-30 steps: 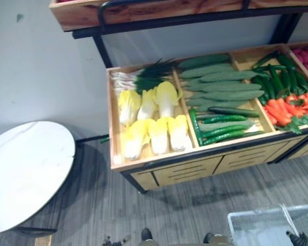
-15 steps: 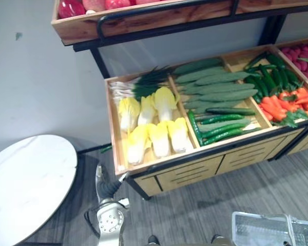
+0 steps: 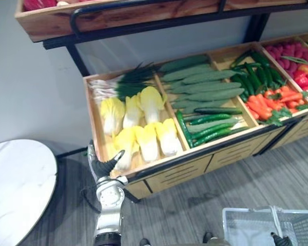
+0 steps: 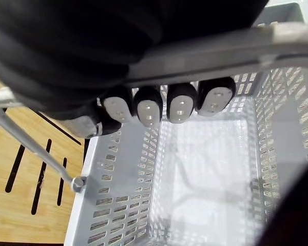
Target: Pick vegetable in the basket
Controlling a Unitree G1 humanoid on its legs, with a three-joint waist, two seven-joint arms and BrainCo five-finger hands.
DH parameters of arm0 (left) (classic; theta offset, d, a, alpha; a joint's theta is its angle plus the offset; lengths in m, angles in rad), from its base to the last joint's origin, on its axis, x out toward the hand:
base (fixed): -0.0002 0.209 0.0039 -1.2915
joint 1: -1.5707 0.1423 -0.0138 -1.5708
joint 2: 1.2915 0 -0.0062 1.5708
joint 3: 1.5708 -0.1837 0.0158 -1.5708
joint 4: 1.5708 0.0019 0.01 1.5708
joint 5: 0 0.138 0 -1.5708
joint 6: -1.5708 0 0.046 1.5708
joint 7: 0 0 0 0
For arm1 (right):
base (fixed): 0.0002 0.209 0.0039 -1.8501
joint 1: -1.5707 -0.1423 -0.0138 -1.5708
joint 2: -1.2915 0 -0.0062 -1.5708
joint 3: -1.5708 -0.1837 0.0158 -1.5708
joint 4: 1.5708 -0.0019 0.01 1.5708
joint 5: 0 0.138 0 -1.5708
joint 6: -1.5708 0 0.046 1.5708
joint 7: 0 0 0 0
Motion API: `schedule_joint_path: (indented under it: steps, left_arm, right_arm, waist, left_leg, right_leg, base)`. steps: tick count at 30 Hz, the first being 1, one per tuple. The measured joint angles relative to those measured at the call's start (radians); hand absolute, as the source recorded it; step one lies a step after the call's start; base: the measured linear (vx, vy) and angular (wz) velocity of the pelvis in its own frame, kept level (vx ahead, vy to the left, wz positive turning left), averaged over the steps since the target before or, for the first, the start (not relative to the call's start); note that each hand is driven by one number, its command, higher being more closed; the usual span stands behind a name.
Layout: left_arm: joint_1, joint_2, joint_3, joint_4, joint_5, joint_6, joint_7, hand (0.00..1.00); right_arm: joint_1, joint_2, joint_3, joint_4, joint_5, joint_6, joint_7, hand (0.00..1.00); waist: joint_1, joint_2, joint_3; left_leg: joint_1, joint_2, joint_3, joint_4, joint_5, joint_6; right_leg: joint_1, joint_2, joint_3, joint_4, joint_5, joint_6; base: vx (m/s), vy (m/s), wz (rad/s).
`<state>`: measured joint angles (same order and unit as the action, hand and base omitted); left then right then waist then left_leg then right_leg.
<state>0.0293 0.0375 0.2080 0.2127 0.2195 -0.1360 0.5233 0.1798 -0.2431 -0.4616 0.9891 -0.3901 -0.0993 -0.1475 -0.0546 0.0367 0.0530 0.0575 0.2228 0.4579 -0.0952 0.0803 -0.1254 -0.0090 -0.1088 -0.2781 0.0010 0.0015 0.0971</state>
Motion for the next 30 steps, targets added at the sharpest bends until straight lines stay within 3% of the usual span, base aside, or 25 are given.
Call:
schedule_joint_path:
  steps: [6, 14, 30]
  left_arm:
    - [-0.029, 0.007, 0.086, 0.096, 0.0, 0.041, 0.07, 0.0]
    - [-0.06, 0.008, 0.122, 0.178, 0.0, 0.08, 0.104, 0.0]
    - [-0.157, 0.045, 0.14, 0.282, 0.0, 0.096, 0.14, 0.0]
  right_arm:
    - [-0.006, -0.001, 0.022, -0.001, -0.002, -0.001, -0.011, 1.0]
    - [-0.021, -0.003, 0.04, -0.004, -0.002, -0.003, -0.017, 1.0]
    - [-0.054, -0.03, 0.105, -0.004, -0.002, -0.022, -0.032, 1.0]
  waist:
    - [-0.008, -0.002, 0.001]
    - [-0.025, -0.003, 0.002]
    - [-0.027, 0.005, 0.03]
  left_leg:
    - [-0.002, 0.003, 0.028, 0.0, -0.009, -0.01]
    - [-0.008, 0.003, 0.064, 0.0, -0.02, -0.018]
    - [-0.022, 0.003, 0.082, 0.0, -0.029, -0.025]
  right_leg:
    - [-0.009, 0.01, 0.03, -0.035, 0.024, -0.004]
    - [-0.044, 0.014, 0.071, -0.034, 0.029, -0.002]
    - [-0.093, 0.02, 0.114, -0.024, 0.034, -0.003]
  base:
    - [-0.02, -0.005, -0.13]
    - [0.02, -0.007, -0.16]
    - [0.03, -0.013, -0.08]
